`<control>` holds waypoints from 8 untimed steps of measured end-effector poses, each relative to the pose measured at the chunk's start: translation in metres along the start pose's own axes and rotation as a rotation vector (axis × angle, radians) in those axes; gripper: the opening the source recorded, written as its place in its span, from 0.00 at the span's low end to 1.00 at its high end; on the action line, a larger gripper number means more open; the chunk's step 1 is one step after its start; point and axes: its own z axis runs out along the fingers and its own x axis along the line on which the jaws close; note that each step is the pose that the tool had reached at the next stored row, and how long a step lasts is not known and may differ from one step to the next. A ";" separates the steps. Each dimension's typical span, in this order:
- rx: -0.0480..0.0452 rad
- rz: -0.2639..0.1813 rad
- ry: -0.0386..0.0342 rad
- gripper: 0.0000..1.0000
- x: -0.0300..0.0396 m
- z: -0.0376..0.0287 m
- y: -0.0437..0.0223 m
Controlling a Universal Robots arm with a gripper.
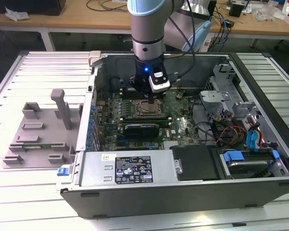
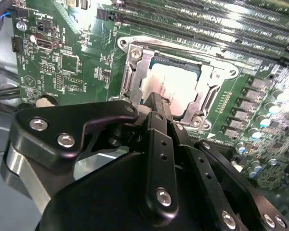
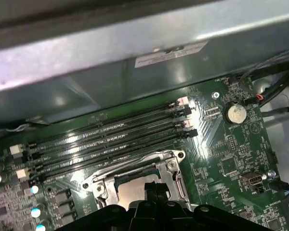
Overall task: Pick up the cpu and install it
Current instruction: 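Install the first cpu locking lever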
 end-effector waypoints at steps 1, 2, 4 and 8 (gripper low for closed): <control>0.0096 -0.005 0.0038 0.11 0.0000 0.0002 -0.0001; 0.0172 -0.010 0.0074 0.11 -0.0001 0.0005 -0.0004; 0.0379 -0.023 0.0177 0.11 -0.0002 0.0011 -0.0012; 0.0345 -0.082 0.0182 0.11 -0.0002 0.0015 -0.0013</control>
